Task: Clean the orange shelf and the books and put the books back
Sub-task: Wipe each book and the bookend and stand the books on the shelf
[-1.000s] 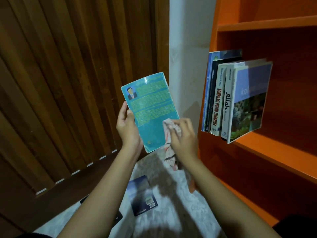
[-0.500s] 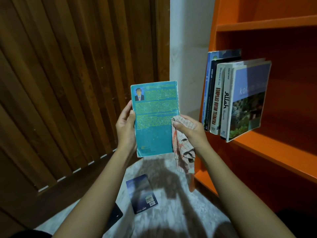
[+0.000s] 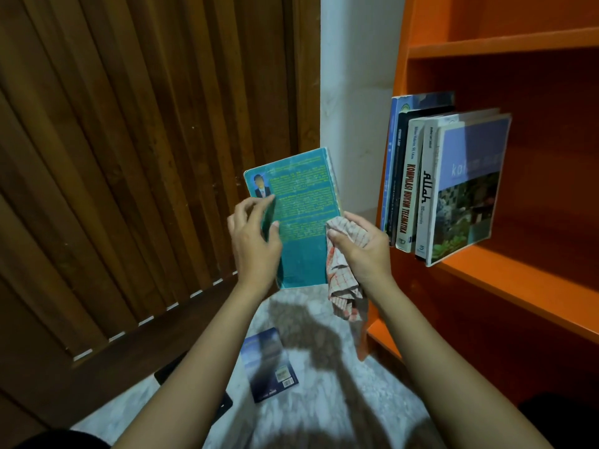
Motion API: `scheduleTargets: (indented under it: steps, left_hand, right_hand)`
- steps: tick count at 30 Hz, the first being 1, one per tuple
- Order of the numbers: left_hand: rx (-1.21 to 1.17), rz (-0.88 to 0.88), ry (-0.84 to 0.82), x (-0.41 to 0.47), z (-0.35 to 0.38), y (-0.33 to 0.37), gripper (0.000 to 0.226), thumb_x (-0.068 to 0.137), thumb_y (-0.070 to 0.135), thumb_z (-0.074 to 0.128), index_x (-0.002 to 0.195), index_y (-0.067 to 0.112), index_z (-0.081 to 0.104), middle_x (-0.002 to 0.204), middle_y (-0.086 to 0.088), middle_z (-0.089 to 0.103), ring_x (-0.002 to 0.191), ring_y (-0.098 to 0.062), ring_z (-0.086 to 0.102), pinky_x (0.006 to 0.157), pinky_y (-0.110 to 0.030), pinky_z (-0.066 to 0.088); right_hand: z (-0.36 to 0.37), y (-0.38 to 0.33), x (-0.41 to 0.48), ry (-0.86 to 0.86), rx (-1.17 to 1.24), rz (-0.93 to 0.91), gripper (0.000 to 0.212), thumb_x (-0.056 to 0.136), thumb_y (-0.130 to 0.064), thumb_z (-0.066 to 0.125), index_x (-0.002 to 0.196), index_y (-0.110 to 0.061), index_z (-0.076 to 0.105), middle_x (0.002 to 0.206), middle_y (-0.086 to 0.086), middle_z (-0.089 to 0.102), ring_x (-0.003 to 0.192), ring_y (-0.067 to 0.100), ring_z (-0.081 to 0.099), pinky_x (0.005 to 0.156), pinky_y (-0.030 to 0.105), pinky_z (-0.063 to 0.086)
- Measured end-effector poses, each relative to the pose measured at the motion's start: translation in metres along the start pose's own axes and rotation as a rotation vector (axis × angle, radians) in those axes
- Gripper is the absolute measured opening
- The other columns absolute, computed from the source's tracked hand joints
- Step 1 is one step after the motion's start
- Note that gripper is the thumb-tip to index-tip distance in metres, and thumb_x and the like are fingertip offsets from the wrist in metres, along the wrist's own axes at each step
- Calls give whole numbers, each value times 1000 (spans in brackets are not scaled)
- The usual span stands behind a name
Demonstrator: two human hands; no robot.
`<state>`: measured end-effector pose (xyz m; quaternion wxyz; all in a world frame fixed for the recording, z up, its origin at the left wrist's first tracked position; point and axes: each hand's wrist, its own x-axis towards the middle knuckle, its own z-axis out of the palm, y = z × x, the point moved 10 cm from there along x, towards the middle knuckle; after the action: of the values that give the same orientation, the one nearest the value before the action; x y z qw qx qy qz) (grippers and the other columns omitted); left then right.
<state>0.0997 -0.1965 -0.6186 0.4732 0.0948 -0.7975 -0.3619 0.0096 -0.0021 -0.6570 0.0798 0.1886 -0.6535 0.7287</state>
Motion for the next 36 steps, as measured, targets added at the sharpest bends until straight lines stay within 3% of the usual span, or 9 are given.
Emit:
scheduleTargets:
  steps: [5,9,12,15,22,26,29,33,36]
  left_hand:
    - [-110,15,-53,-2,10,15,40,95,21,53,136,21,50,127,3,51,113,-11,53,92,-35,51]
    - [-229,-61,-6,-4,4,23,50,91,40,56,139,30,45,102,30,56,92,7,58,84,-26,52]
    - [-291,-108,-11,-2,6,31,71,84,50,64,145,36,30,93,43,54,86,7,62,82,-28,56]
    - [-250,-106,16,0,5,39,79,82,46,68,147,36,24,109,31,56,93,6,62,85,-39,56]
    - [-277,-31,44,4,6,51,63,97,18,48,151,12,14,69,11,52,47,-5,48,47,-18,39]
    - [-379,-22,111,19,-4,50,56,99,19,41,149,8,17,107,-9,63,85,-17,66,70,-33,58]
    - [-438,-55,150,29,-14,38,60,95,23,40,148,8,18,115,-9,62,97,-17,66,81,-46,56]
    - [-535,-158,107,30,-11,19,54,98,18,40,148,8,20,127,-9,57,110,-20,62,91,-43,53]
    - [-560,-237,69,22,-5,9,48,102,13,36,148,8,25,136,-11,51,114,-18,58,90,-28,52]
  right_hand:
    - [8,-21,-15,27,-263,-154,37,75,-11,76,110,-16,67,84,-14,65,76,-3,62,71,10,49]
    - [17,-41,-33,71,-501,-367,35,72,-22,75,107,-22,68,87,-2,72,77,16,67,66,35,55]
    - [26,-44,-43,99,-542,-486,37,73,-24,69,109,-23,65,87,3,71,77,26,67,61,39,54]
    - [34,-45,-47,93,-548,-536,40,74,-30,59,113,-21,64,86,3,68,75,27,65,58,38,52]
    - [41,-46,-50,129,-677,-591,42,78,-31,58,118,-20,63,92,-2,67,75,19,64,56,29,47]
    - [49,-55,-45,12,-621,-670,38,81,-25,66,118,-15,64,106,0,67,92,16,65,68,25,50]
    - [37,-61,-32,-18,-527,-618,24,87,-24,63,109,-15,65,103,-3,65,88,5,59,70,14,44]
    - [-4,-60,5,183,-332,-317,11,92,-25,58,97,-16,55,87,-5,55,66,-6,52,52,6,38]
    - [2,-73,22,183,-301,-322,15,91,-31,58,92,-19,49,85,-2,55,65,2,52,52,20,43]
